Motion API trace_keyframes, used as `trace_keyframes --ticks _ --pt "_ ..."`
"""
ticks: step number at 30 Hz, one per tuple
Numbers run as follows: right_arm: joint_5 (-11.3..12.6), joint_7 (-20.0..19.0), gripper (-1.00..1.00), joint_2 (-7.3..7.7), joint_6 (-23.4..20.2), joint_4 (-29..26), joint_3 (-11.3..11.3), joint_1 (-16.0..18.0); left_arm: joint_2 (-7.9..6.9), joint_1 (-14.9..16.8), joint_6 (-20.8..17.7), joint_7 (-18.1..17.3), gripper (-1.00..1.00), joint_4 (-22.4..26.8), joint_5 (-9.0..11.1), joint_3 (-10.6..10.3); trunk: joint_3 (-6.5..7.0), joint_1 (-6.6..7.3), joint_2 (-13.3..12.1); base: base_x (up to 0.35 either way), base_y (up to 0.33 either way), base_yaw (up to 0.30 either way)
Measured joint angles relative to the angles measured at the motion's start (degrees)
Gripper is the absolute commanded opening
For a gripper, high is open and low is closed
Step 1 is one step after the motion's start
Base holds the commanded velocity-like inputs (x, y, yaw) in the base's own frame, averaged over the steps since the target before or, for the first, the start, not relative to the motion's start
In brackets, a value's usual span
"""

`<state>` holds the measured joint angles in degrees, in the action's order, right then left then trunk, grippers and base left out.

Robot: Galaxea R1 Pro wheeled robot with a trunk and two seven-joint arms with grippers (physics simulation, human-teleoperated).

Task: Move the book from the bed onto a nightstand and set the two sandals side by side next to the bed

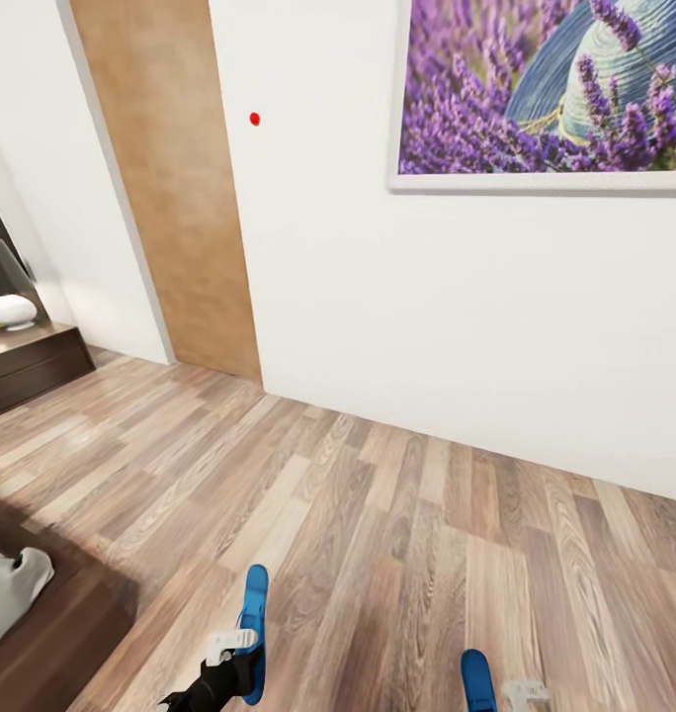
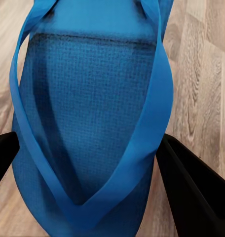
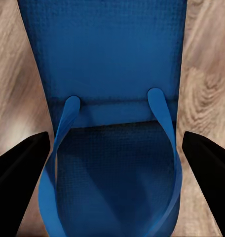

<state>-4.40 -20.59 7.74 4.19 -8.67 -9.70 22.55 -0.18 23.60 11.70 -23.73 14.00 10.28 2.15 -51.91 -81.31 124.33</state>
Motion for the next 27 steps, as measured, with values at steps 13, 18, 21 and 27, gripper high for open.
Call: trace_keyframes --ticks 13,18,21,27 --pt "0.00 0.08 -1.00 0.00 0.00 0.00 0.03 0.00 0.00 0.00 0.00 0.00 -1.00 -0.04 -0.01 -0.05 0.00 0.00 0.00 0.323 -0.097 0.001" --pt "0.00 0.11 -1.00 0.00 0.00 0.00 0.00 0.00 0.00 0.00 0.00 0.00 -1.00 -0.02 -0.01 -0.08 0.00 0.00 0.00 0.323 -0.104 0.000" --pt "0.00 0.09 -1.00 0.00 0.00 0.00 0.00 0.00 0.00 0.00 0.00 0.00 -1.00 -0.02 -0.01 -0.08 0.00 0.00 0.00 0.323 -0.104 0.000" --pt "0.00 0.08 -1.00 0.00 0.00 0.00 0.02 0.00 0.00 0.00 0.00 0.00 -1.00 -0.03 -0.01 -0.08 0.00 0.00 0.00 0.323 -0.104 0.000"
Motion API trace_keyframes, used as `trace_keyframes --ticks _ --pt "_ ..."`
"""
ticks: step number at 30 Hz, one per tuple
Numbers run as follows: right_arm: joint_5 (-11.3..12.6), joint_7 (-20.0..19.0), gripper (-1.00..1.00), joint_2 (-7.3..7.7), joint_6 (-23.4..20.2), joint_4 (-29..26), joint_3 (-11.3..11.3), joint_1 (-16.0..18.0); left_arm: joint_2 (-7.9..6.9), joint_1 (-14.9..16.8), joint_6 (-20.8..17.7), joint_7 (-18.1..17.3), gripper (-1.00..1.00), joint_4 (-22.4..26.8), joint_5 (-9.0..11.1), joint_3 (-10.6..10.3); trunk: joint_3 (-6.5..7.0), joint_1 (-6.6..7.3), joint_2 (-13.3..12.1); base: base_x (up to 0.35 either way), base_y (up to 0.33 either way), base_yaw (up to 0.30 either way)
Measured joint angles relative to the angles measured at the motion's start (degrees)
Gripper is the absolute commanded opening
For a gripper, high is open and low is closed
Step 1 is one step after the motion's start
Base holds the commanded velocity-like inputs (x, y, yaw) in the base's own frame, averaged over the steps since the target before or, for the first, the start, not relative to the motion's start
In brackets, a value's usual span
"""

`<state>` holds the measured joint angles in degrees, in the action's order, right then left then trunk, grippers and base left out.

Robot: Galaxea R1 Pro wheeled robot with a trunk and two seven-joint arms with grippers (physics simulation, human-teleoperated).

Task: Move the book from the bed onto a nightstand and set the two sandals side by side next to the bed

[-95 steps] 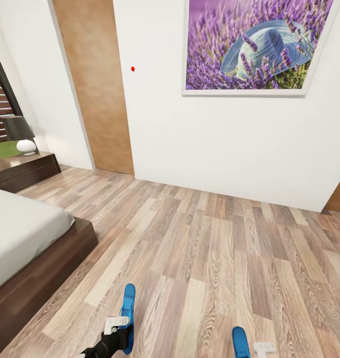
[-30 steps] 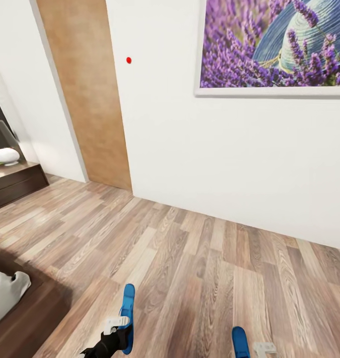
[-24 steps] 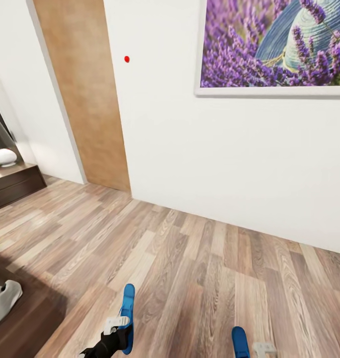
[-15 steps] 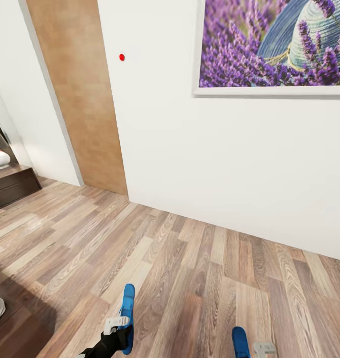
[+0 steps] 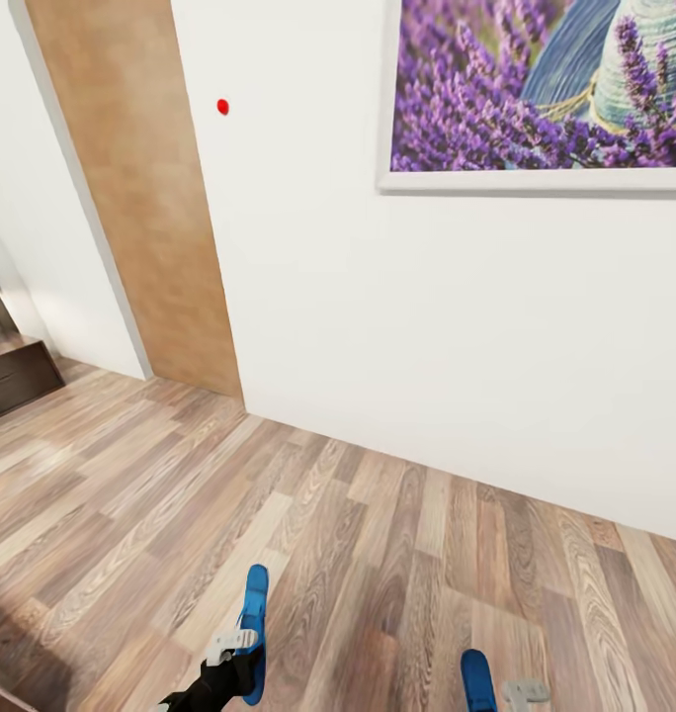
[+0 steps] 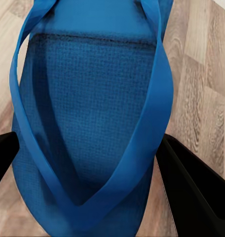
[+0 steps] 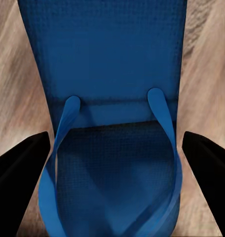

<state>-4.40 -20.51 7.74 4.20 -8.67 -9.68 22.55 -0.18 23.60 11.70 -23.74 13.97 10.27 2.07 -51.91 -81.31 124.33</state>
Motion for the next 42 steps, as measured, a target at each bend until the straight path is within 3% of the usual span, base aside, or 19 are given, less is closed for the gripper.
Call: trace_keyframes --ticks 25,35,42 --pt "-0.03 0.00 -1.00 0.00 0.00 0.00 0.07 0.00 0.00 0.00 0.00 0.00 -1.00 -0.01 0.00 0.01 0.00 0.00 0.00 0.327 -0.033 0.002" --pt "-0.02 0.01 -1.00 -0.01 0.00 0.02 0.07 0.02 -0.01 -0.01 0.00 0.00 -1.00 0.01 0.01 0.00 0.00 0.00 0.00 0.332 0.000 0.225" --pt "-0.02 0.08 -1.00 0.00 0.00 0.00 0.07 0.00 0.00 0.00 0.00 -0.02 -1.00 -0.01 0.00 0.01 0.00 0.00 0.00 0.332 0.000 0.032"
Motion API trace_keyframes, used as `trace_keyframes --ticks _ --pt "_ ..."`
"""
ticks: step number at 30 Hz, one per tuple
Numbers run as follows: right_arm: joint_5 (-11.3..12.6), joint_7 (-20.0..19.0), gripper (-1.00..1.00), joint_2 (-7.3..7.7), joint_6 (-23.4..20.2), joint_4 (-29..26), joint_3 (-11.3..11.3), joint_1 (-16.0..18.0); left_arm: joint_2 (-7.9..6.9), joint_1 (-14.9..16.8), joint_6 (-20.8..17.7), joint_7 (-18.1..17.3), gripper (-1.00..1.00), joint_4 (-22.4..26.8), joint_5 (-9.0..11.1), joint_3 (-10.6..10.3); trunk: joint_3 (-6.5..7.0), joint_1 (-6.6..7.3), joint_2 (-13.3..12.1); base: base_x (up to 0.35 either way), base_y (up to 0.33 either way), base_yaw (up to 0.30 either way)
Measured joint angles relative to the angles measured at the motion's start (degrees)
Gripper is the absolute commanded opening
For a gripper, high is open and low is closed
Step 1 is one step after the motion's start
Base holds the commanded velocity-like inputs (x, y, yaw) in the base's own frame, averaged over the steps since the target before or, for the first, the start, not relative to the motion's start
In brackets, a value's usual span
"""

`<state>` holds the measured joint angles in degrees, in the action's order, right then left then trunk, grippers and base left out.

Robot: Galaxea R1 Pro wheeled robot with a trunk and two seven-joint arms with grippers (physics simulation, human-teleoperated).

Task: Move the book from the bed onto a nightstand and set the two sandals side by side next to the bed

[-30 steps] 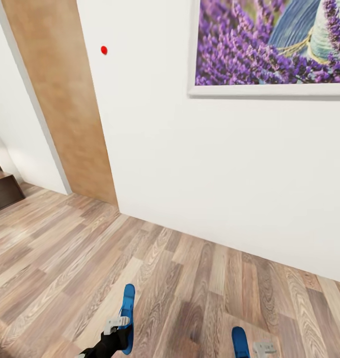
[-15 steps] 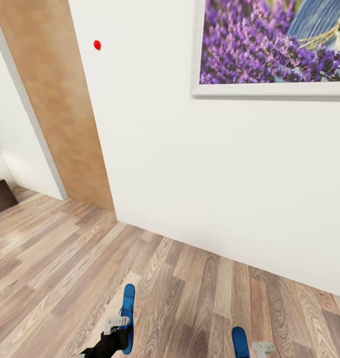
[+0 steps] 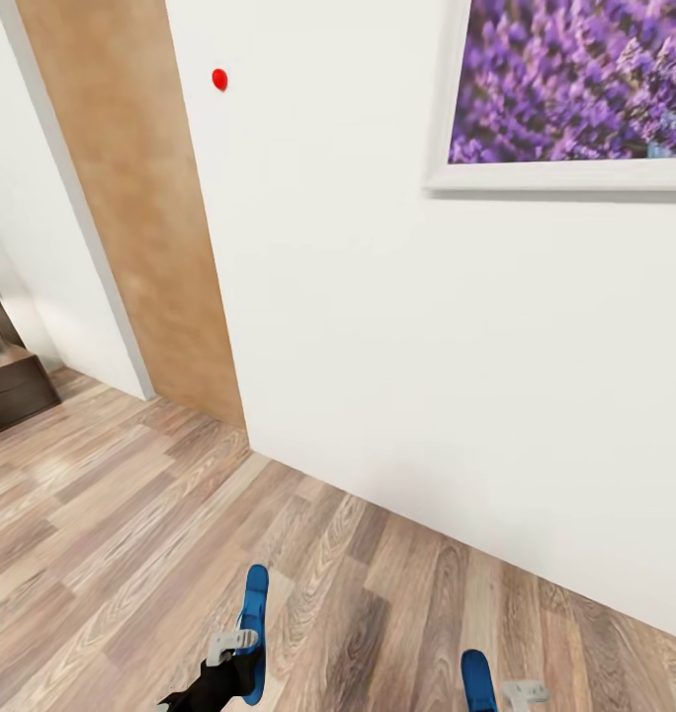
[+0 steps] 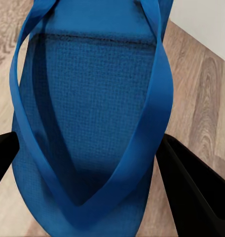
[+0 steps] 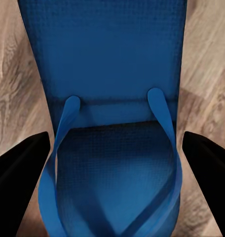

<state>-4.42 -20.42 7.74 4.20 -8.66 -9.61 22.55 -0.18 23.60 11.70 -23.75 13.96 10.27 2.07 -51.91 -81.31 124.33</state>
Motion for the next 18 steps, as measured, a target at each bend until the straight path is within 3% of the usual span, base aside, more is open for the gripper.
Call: trace_keyframes --ticks 6,18 --pt "-0.02 0.01 -1.00 0.00 0.00 0.01 0.00 0.01 0.00 -0.01 0.00 0.02 -1.00 0.01 0.01 -0.01 0.00 0.00 0.00 0.332 0.000 0.061" --pt "0.01 -0.08 -1.00 -0.01 0.00 0.01 0.00 0.01 -0.01 -0.01 -0.01 0.01 -1.00 0.02 0.01 -0.01 0.00 0.00 0.00 0.332 0.000 0.247"
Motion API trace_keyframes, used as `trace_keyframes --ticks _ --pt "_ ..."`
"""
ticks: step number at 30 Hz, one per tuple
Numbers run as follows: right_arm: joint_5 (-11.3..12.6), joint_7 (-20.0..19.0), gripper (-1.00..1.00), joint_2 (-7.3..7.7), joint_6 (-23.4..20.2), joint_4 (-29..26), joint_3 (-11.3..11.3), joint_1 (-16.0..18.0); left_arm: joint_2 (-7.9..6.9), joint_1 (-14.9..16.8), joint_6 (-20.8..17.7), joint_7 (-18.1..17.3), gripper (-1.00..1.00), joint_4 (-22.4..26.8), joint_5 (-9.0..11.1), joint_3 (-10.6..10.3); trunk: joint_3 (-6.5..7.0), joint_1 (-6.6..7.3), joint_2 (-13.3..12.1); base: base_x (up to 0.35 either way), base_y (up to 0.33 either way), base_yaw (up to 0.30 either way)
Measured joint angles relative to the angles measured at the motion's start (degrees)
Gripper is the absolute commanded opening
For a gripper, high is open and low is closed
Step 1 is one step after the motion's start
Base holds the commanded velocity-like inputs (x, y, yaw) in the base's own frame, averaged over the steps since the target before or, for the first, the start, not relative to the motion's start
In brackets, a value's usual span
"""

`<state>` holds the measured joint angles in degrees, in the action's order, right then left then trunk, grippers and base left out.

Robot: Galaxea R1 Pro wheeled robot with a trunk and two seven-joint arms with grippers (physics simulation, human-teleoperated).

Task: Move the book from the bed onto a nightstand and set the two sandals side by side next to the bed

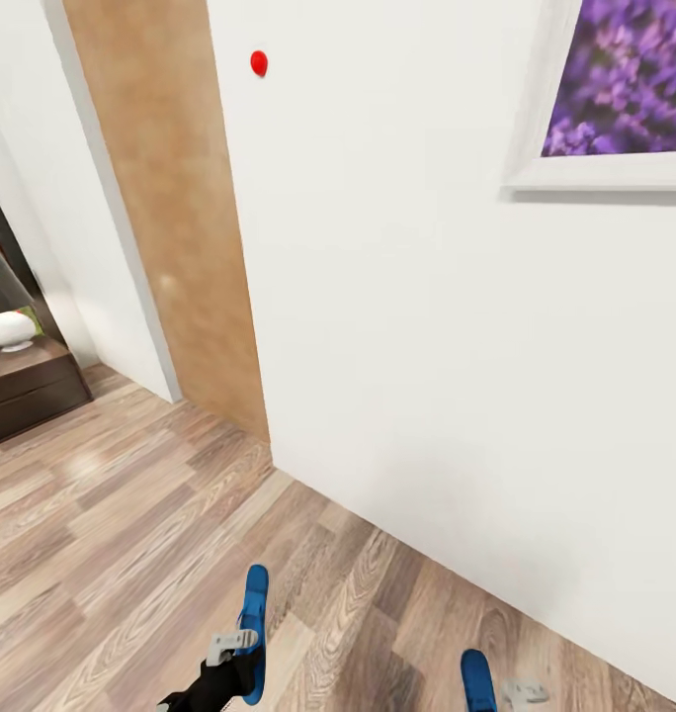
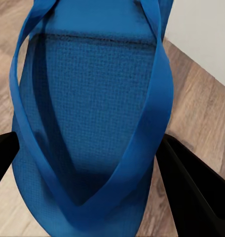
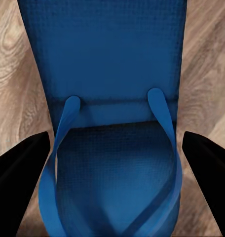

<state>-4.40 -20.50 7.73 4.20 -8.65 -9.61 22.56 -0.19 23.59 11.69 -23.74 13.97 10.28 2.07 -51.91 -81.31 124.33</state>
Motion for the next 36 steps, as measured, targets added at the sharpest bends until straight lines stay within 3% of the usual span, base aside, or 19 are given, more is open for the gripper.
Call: trace_keyframes --ticks 22,29,36 --pt "-0.08 -0.01 -1.00 0.01 0.00 -0.01 0.05 -0.01 0.01 0.01 0.01 -0.01 -1.00 -0.02 -0.01 0.02 0.00 0.00 0.00 0.332 0.000 0.014" --pt "-0.06 0.02 -1.00 0.00 0.00 0.00 0.03 0.00 0.00 0.00 0.02 -0.04 -1.00 0.00 0.00 0.00 0.00 0.00 0.00 0.313 0.000 0.220" --pt "-0.07 0.07 -1.00 0.00 0.00 0.00 -0.01 0.00 0.00 0.00 0.09 -0.09 -1.00 0.00 0.00 0.00 0.00 -0.03 0.00 0.053 0.000 0.288"
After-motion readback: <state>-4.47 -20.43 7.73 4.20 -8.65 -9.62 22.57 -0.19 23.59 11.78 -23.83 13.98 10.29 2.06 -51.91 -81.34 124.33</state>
